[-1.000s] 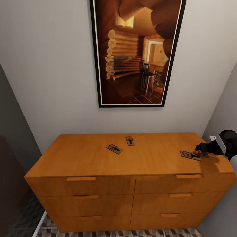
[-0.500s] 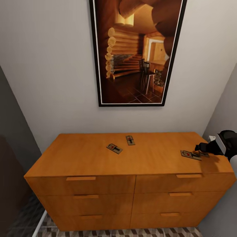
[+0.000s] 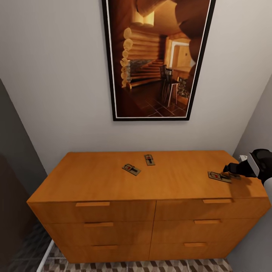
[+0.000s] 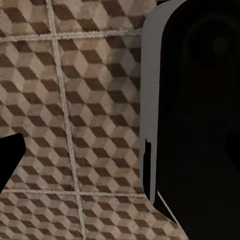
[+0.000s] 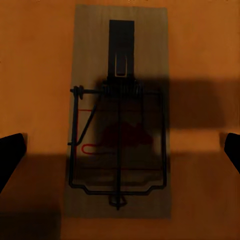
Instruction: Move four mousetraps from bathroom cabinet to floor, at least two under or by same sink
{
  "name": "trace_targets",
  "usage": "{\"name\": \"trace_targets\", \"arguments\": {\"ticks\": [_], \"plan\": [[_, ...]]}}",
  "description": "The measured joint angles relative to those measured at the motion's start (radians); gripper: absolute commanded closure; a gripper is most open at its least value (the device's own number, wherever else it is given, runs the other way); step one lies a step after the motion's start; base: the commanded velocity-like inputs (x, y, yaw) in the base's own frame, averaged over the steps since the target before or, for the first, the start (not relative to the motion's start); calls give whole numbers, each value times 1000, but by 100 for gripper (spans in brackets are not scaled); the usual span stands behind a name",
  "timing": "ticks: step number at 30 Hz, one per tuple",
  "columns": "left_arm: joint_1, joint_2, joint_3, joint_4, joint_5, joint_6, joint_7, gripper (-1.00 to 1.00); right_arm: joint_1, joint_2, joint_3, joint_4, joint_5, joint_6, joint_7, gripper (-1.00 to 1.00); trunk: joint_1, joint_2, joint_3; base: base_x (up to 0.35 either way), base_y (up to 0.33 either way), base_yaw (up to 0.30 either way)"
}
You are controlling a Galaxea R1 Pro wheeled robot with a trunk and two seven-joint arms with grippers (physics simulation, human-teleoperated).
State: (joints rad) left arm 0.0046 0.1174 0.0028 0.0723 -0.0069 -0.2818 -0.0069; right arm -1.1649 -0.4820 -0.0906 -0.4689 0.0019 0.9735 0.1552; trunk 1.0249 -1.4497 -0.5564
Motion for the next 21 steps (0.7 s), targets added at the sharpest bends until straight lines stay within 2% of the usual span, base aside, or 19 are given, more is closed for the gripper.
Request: {"name": "trace_targets", "arguments": {"ticks": [21], "plan": [[0,1,0,1,0,-1,0,-100,0,0,0,-1,1,0,1,-100,0,0,0,0,0,0]]}}
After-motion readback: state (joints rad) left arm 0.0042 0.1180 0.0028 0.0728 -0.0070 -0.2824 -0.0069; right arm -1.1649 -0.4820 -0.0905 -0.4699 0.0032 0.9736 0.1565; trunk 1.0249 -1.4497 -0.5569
